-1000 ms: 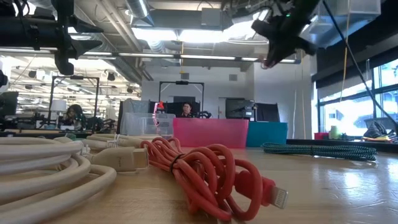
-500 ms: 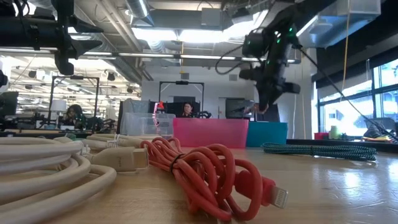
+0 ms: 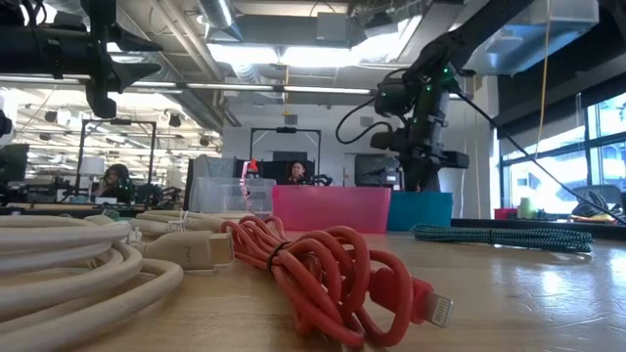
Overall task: Pick & Place USB Port
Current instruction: Put the pink USB cable into the blue bin, then put the blue patterned USB cable into the transparent bin
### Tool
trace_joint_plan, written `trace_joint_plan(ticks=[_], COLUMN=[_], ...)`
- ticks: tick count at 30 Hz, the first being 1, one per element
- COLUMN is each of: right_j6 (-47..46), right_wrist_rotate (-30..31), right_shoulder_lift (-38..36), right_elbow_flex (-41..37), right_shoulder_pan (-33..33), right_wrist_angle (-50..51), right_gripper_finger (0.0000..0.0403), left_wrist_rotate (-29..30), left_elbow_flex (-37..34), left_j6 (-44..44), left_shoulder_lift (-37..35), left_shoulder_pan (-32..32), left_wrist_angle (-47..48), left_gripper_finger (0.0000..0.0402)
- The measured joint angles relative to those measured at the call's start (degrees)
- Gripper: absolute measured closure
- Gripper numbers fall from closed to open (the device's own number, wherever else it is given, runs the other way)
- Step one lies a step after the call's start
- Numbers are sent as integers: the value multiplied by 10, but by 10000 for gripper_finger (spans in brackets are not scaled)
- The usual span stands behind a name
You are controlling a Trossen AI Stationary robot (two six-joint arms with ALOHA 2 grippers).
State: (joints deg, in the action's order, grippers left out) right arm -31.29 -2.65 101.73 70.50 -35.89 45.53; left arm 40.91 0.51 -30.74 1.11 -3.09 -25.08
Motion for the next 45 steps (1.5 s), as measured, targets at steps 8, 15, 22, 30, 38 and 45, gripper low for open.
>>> trace_joint_plan(ticks=[8, 15, 22, 30, 38, 45], right_j6=[-15, -26, -26, -12, 7, 20], right_wrist_rotate=[-24, -26, -23, 2, -6, -10], right_shoulder_lift=[2, 3, 31, 58, 103, 105], right_elbow_flex=[0, 0, 0, 35, 90, 121], right_shoulder_pan=[1, 2, 9, 11, 16, 15], right_wrist_angle=[-1, -10, -26, -22, 17, 36], right_gripper_finger=[370, 370, 370, 370, 370, 255], left_wrist_rotate=[0, 0, 0, 0, 0, 0], left_elbow_flex=[0, 0, 0, 0, 0, 0], left_j6=[0, 0, 0, 0, 0, 0], left_shoulder_lift=[0, 0, 0, 0, 0, 0], left_shoulder_pan=[0, 0, 0, 0, 0, 0], left_wrist_angle=[0, 0, 0, 0, 0, 0], left_gripper_finger=[258, 258, 258, 258, 258, 258])
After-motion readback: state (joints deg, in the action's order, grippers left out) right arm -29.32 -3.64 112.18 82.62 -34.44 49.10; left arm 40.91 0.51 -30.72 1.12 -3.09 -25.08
